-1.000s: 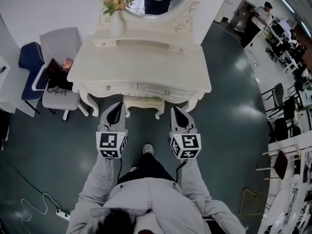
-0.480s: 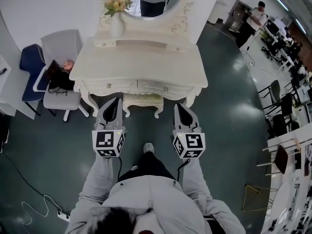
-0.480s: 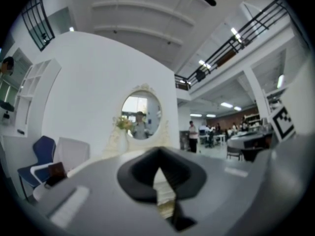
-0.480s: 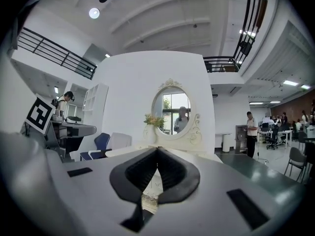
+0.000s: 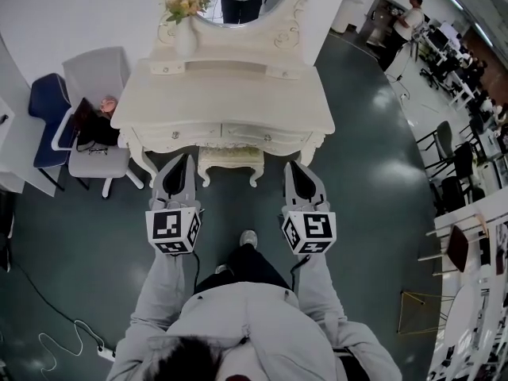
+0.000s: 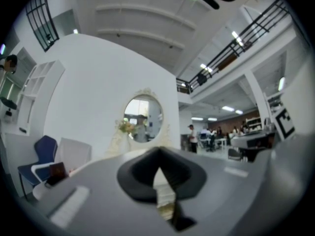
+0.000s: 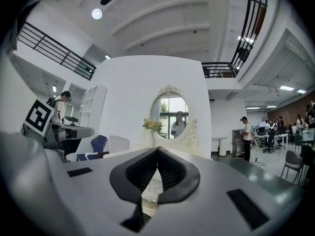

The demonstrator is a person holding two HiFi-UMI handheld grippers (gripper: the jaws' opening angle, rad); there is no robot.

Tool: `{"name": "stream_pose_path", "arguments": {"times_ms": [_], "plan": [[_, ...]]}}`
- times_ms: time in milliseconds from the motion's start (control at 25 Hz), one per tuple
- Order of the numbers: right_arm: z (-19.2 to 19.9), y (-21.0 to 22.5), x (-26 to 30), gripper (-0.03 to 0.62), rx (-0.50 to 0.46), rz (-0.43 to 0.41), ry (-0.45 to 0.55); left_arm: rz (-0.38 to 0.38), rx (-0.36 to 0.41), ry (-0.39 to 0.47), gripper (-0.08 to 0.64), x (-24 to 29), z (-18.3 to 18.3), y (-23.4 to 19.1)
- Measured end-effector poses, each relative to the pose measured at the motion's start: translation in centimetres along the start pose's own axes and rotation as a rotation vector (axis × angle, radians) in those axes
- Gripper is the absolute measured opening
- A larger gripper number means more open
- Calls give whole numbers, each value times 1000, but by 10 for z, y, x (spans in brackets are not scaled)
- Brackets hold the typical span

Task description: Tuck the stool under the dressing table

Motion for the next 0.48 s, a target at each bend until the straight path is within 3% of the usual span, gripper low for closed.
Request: {"name": "stream_pose_path", "arguments": {"times_ms": [480], "plan": [[-1,-4,6,2,4,8,7,7,4,6,9,4,-3,-6]]}}
Point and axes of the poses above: the fingertips, and each gripper's own axes: x forward along the fingers, y to its right, z out of its underside, the point moved 9 cm from there along -x, backward along the fingers, and after that the axes turned 2 degrees about -z, right-handed, at the moved point
